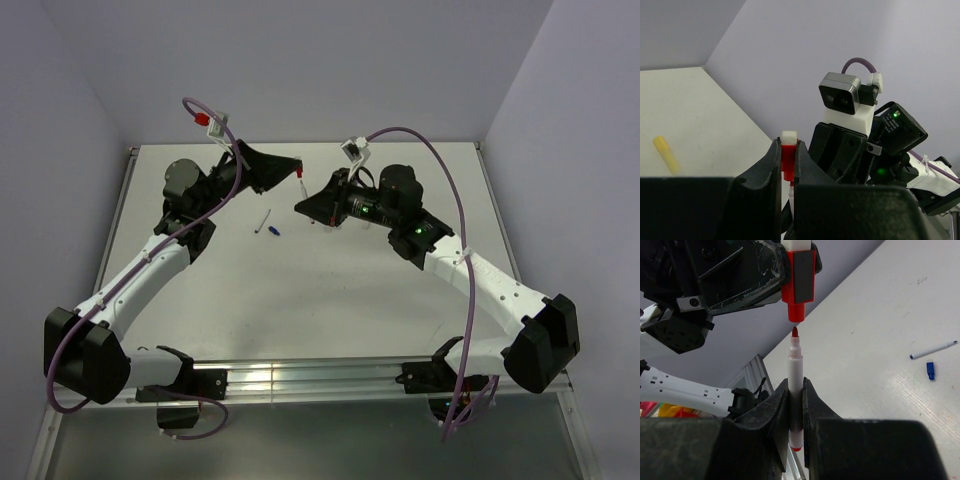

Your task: Insert the pens into the pen caps

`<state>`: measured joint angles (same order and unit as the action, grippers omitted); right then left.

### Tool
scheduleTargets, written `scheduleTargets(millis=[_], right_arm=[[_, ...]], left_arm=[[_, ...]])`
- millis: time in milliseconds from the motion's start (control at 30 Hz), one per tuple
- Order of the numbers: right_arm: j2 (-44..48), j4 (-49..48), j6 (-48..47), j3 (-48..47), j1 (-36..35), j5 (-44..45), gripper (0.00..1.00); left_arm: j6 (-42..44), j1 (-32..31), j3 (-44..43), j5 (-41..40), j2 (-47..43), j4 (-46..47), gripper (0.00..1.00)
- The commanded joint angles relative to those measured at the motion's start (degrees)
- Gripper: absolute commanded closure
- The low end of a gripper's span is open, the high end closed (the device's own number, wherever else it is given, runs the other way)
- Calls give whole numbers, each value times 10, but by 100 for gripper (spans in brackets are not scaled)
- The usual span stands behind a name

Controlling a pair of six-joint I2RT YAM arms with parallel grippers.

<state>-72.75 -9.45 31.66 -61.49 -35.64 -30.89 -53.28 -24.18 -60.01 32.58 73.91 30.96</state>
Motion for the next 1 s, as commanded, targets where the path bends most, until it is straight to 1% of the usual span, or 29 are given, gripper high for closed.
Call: scheduleTargets(millis=[0,967], right_arm=[[18,-23,-5,-3,7,3,100],[12,-22,1,-4,13,-7,100]], left_arm=[[-2,3,4,17,2,38,100],[-9,5,0,20,9,47,100]])
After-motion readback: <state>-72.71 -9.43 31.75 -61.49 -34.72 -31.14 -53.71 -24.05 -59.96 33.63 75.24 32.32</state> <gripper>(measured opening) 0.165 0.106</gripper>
